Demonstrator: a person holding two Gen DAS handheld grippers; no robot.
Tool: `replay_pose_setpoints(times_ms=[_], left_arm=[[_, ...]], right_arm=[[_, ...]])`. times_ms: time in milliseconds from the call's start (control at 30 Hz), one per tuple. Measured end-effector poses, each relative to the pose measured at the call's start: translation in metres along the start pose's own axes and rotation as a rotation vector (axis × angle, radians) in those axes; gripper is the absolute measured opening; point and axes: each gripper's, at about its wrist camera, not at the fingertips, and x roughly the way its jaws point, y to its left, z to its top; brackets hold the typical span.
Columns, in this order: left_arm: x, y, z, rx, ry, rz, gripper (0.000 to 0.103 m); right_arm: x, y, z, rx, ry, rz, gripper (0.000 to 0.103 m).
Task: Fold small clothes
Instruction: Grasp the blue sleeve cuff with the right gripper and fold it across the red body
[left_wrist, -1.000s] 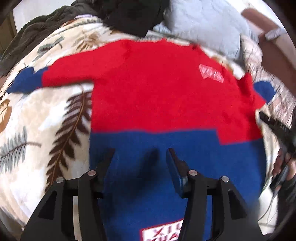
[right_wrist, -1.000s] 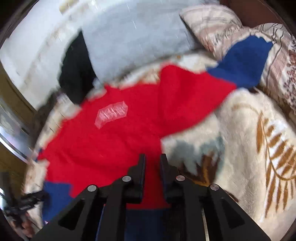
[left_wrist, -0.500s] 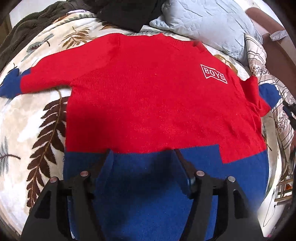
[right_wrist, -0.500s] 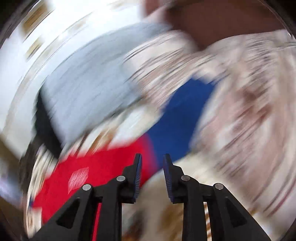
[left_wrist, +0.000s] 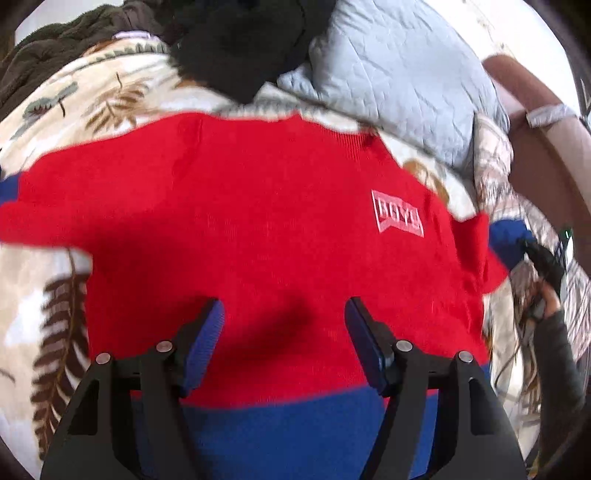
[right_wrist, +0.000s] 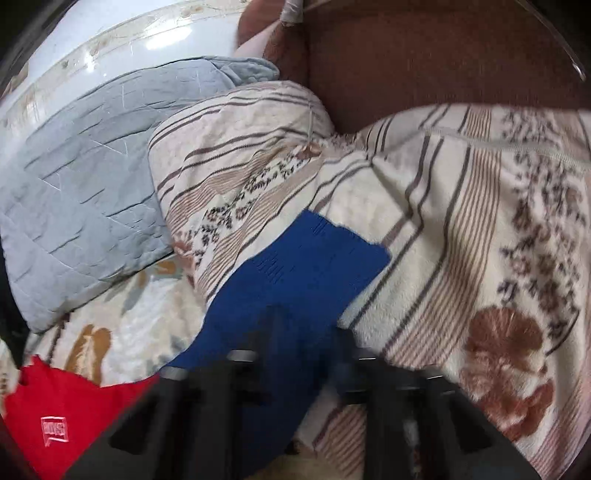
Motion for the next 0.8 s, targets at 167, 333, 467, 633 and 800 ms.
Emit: replay_pose_setpoints(times_ms=[167,333,467,633,800], left_arm=[[0.005,0.022,0.016,-0.033,-0.047,0.012,0.067],[0.028,0.045,0.020,-0.102,0.015,-0.007,0.067],[0.025,0.042,0.021,-0.092,0.010,-0.022,0.067],[0.023,0.049,0.023,-0.103,0.026,-0.050,0.067],[0.017,0.058,0.025,-0.111,0.047,-0.067,0.067]], right_arm=[[-0.041,-0.030,0.017,0.075,-0.118,0.011,0.005],[-0.058,-0.066,0.031,0.130,-0.098,-0.051,0.005],[-0.076,-0.044,0.025,0.109,-0.114,0.035,0.005],[-0.096,0.023,0.008,0.045,-0.076,0.234,0.005],[-0.108,0.112,-0.025,-0.077,0.003,0.402,0.005]])
